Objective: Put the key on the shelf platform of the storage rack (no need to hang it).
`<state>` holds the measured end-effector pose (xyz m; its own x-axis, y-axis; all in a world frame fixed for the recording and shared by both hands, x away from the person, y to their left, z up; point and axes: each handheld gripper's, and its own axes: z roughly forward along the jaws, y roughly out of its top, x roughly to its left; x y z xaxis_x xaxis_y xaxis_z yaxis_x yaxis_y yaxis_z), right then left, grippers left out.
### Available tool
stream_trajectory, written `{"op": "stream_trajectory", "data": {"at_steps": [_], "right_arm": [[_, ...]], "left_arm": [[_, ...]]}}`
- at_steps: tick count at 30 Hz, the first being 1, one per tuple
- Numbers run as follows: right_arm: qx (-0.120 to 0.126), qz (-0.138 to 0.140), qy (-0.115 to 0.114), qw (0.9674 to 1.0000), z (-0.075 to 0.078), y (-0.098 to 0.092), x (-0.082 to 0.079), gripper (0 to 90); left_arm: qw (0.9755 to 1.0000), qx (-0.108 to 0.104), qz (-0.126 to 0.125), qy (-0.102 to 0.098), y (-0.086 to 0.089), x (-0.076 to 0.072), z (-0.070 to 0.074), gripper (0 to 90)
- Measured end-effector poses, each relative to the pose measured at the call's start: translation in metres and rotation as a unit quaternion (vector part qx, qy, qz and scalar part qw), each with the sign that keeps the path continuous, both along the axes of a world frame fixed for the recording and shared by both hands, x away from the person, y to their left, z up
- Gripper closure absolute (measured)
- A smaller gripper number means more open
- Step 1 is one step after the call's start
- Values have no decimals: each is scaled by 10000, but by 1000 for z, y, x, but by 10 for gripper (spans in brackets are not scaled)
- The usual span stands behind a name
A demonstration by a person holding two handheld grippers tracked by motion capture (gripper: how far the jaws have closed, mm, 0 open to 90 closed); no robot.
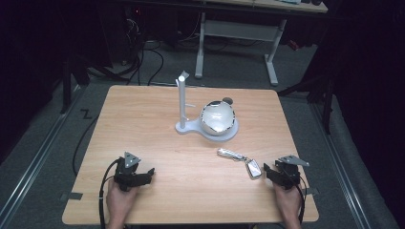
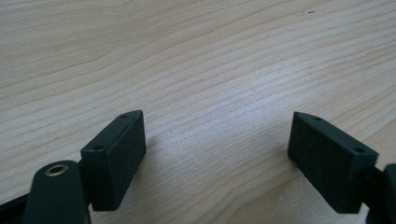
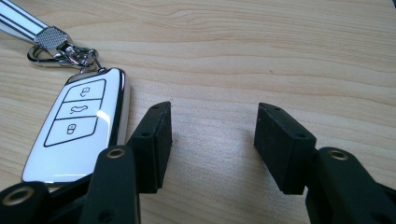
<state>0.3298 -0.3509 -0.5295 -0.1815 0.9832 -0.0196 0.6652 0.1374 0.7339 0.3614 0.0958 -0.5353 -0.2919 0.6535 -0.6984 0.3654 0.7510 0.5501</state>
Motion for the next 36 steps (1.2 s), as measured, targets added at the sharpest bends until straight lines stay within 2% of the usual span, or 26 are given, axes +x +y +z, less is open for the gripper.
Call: {"op": "stream_trajectory", "data": {"at_steps": [36], "right_arm": [[-4, 13, 33, 10000, 0, 1, 4, 445]], "left_arm": [[10000, -2, -3, 2, 0, 0, 0, 195]]}}
